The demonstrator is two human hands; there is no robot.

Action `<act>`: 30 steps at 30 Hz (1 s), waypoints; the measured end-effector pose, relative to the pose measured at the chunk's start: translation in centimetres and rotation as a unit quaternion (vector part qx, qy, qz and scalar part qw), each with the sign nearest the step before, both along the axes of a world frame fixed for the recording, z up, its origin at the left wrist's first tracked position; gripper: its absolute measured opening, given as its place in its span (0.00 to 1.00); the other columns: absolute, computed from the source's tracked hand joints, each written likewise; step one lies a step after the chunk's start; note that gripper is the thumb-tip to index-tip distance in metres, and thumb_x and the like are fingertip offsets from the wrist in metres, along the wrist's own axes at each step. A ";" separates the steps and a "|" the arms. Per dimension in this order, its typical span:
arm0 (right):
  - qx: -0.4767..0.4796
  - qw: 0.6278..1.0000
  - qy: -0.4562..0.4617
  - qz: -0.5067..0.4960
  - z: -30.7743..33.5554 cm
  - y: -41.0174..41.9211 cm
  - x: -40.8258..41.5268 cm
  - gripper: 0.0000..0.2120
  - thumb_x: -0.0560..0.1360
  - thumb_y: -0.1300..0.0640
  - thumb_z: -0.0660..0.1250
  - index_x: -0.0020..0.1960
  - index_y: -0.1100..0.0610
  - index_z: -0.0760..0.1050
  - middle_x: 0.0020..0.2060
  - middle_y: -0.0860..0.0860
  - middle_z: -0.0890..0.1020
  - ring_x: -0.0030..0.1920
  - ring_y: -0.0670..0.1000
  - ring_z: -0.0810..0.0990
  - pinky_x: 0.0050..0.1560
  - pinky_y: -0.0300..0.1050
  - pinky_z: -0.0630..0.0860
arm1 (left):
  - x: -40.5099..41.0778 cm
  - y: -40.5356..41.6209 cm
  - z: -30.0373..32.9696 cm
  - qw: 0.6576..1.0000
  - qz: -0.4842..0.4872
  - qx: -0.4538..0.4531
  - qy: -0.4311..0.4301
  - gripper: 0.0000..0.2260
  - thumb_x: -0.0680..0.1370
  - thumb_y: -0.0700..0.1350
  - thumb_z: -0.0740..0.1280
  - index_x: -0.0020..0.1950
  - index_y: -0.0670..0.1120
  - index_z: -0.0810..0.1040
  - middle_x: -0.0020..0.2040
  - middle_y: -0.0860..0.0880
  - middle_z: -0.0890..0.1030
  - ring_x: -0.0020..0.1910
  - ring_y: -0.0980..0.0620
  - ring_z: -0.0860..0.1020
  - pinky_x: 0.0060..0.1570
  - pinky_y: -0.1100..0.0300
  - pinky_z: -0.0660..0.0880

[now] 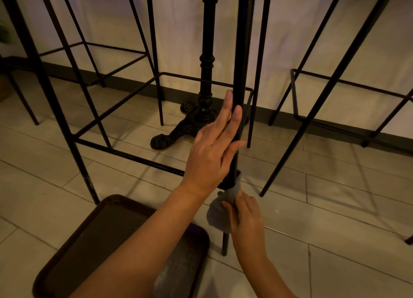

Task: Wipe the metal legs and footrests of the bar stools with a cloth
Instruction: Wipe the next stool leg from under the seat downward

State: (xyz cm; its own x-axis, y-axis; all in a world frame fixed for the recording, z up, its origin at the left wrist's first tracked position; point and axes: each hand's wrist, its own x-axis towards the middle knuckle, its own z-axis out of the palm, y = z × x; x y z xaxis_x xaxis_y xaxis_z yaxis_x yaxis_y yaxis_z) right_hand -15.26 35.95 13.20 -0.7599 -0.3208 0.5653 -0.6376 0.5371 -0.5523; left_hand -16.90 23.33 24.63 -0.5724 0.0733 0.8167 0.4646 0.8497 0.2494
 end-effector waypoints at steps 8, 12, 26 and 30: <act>-0.009 0.999 -0.040 -0.008 -1.3 0.4 0.1 0.08 0.71 0.55 0.63 0.43 0.59 0.78 0.37 0.53 0.80 0.39 0.43 0.72 0.43 0.29 0.66 | 0.3 -0.1 -0.8 1.000 0.014 -0.011 -0.018 0.29 0.81 0.50 0.53 0.72 0.59 0.35 0.73 0.62 0.36 0.61 0.67 0.63 0.61 0.58 0.68; -0.012 1.000 0.008 -0.016 -0.2 0.1 -0.2 0.06 0.68 0.61 0.68 0.44 0.61 0.78 0.37 0.54 0.81 0.38 0.48 0.76 0.43 0.35 0.69 | 0.4 -0.1 -1.2 1.000 0.011 -0.012 -0.021 0.29 0.81 0.50 0.53 0.72 0.59 0.35 0.73 0.62 0.35 0.62 0.63 0.67 0.60 0.57 0.68; -0.069 0.996 -0.032 -0.054 0.9 -1.1 0.0 0.15 0.73 0.49 0.59 0.44 0.61 0.77 0.34 0.52 0.77 0.34 0.48 0.74 0.31 0.36 0.70 | 0.3 -0.2 -1.5 1.000 0.007 -0.012 -0.024 0.28 0.81 0.51 0.51 0.72 0.59 0.34 0.73 0.62 0.35 0.61 0.66 0.65 0.60 0.57 0.69; -0.066 0.995 -0.039 -0.065 0.8 -1.2 0.1 0.12 0.72 0.51 0.62 0.41 0.61 0.76 0.32 0.51 0.76 0.33 0.47 0.72 0.32 0.30 0.64 | 0.5 -0.2 -1.3 0.999 0.004 -0.016 -0.027 0.28 0.81 0.51 0.52 0.72 0.59 0.34 0.73 0.62 0.35 0.60 0.66 0.65 0.59 0.55 0.70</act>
State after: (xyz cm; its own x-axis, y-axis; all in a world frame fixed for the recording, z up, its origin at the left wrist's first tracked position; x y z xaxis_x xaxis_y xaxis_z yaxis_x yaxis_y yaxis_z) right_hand -15.16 34.79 14.02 -0.8340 -0.1425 0.5330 -0.5188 0.5315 -0.6696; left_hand -16.45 23.10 23.30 -0.6163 0.0940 0.7819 0.4444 0.8612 0.2466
